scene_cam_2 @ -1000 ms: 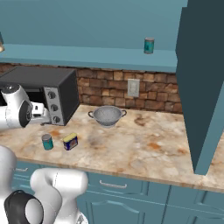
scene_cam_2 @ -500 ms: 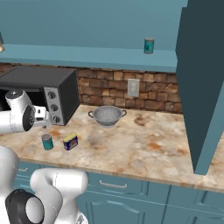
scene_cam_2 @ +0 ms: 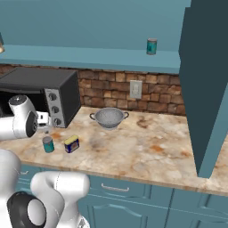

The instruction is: Pick the cans from the counter and place them in their designated side in the cabinet.

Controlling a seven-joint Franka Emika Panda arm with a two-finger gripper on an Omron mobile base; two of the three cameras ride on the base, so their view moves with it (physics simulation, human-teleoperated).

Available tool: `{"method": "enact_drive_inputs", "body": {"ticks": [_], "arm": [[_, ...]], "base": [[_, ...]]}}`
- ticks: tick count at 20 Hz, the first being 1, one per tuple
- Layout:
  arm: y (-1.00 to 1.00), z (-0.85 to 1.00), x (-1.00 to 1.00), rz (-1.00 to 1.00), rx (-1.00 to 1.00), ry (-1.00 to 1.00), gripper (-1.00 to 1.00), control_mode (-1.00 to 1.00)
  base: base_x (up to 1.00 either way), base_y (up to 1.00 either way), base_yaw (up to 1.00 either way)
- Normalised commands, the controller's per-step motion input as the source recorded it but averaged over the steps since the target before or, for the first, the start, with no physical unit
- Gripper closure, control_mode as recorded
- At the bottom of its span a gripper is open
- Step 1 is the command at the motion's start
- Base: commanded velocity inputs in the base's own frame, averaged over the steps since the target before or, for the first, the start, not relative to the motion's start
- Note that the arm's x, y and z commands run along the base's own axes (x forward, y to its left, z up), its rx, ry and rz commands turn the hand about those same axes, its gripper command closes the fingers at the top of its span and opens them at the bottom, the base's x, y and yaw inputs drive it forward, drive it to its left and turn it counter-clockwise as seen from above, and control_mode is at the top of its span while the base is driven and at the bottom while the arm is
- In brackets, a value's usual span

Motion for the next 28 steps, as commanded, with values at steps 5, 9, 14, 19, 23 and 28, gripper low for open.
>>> {"method": "enact_drive_inputs", "body": {"ticks": [5, 9, 14, 19, 23, 28], "arm": [[0.00, -0.19, 0.04, 0.01, 0.00, -0.01, -1.00, -1.00], [-0.02, -0.20, 0.03, 0.01, 0.00, -0.01, -1.00, -1.00], [-0.06, -0.20, 0.03, 0.01, 0.00, -0.01, -1.00, -1.00], [-0.04, -0.20, 0.08, 0.01, 0.00, 0.00, -1.00, -1.00], [-0.02, -0.20, 0.12, 0.01, 0.00, 0.00, -1.00, -1.00], [0.00, -0.18, 0.16, 0.00, 0.00, 0.00, -1.00, -1.00]], "base": [[0.00, 0.00, 0.00], [0.00, 0.00, 0.00], [0.00, 0.00, 0.00], [0.00, 0.00, 0.00], [0.00, 0.00, 0.00], [0.00, 0.00, 0.00]]}}
